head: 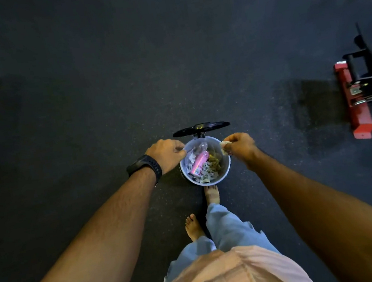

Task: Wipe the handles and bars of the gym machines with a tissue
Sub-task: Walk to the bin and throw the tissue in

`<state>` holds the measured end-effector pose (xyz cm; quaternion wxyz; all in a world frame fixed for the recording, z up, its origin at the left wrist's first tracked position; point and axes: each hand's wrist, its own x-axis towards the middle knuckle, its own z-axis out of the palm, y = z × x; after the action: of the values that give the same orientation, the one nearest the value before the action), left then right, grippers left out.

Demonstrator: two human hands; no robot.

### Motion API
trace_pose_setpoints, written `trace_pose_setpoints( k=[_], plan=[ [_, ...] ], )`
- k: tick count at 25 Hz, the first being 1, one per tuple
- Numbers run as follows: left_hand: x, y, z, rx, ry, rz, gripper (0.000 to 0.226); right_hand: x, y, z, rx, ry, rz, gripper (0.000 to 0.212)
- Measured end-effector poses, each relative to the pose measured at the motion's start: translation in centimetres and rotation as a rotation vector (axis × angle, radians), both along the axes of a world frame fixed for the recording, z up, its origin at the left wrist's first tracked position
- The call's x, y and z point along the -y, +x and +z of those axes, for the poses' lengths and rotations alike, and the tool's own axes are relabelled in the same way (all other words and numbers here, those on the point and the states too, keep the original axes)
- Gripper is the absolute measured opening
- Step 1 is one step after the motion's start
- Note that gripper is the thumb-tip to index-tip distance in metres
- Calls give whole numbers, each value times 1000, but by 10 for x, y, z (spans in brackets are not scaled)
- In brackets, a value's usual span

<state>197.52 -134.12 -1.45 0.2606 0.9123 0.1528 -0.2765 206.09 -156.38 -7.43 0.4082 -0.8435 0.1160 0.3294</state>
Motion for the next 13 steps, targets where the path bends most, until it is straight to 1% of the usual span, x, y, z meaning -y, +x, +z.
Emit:
trace_pose_setpoints(
  k=[6,13],
  plan=[
    [-15,10,-10,-40,10,38,36,-16,10,-20,-8,-62,71,13],
    [-14,15,-21,-48,-11,38,36,-13,13,-25,-71,-46,44,12]
  ],
)
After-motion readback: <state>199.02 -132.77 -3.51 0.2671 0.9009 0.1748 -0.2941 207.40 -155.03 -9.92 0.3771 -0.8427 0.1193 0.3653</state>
